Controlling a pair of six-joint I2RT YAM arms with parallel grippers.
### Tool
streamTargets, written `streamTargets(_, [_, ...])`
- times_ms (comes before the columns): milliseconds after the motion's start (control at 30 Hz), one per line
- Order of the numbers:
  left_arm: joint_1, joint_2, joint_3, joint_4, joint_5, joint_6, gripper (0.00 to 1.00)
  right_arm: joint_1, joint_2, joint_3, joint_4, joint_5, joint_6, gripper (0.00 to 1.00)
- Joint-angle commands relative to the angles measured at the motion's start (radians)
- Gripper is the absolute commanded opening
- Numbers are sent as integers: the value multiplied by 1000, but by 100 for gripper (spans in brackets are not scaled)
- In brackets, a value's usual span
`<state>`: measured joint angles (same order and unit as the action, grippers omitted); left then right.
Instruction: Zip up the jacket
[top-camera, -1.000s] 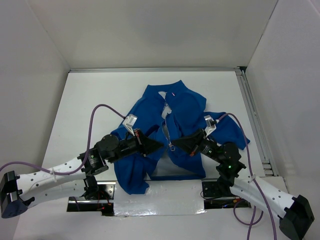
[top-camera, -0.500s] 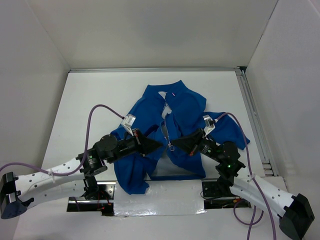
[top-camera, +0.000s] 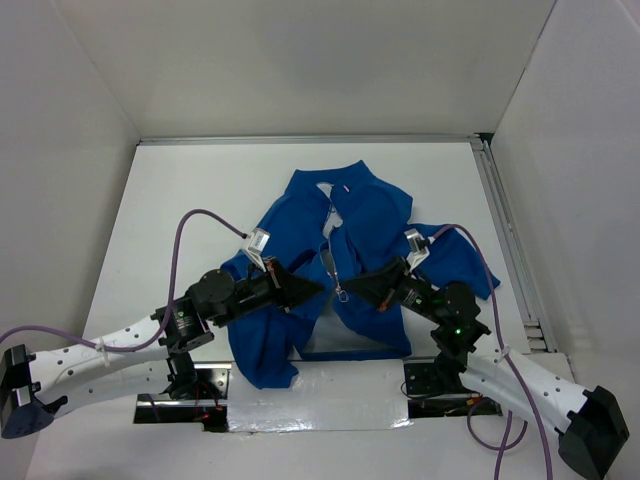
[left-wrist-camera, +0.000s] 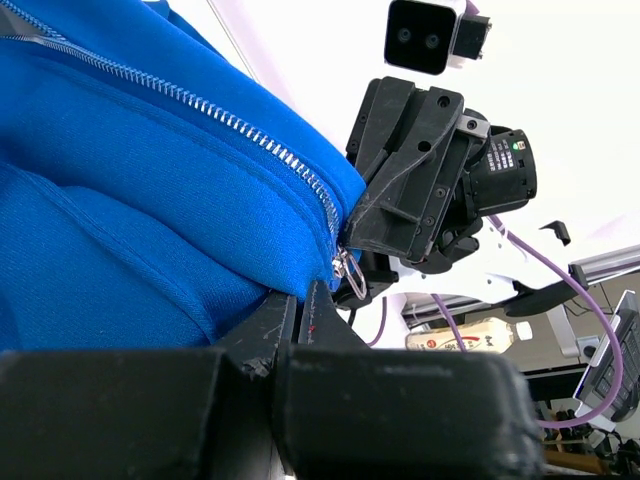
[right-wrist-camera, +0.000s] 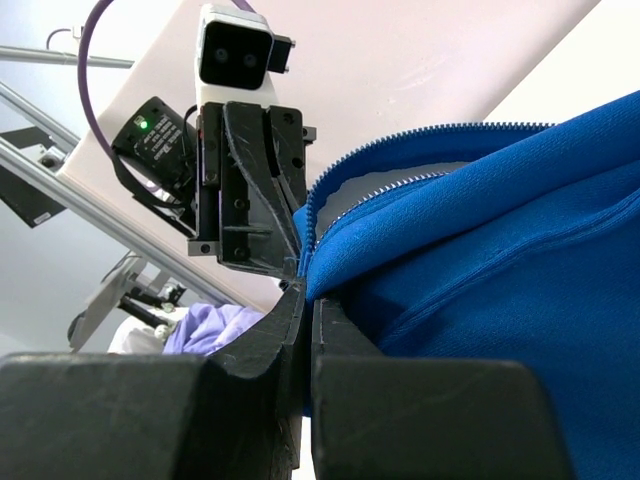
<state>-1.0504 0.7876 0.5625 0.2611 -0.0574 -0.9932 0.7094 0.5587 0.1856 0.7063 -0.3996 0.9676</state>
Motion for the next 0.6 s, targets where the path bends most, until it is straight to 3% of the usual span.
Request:
streamTargets(0, [-2, -16, 2, 52, -9, 27, 0, 12, 6, 66, 82, -22, 14, 0])
streamTargets(567, [0, -5, -1, 59, 28, 33, 0, 12, 9, 71, 94, -1, 19, 0])
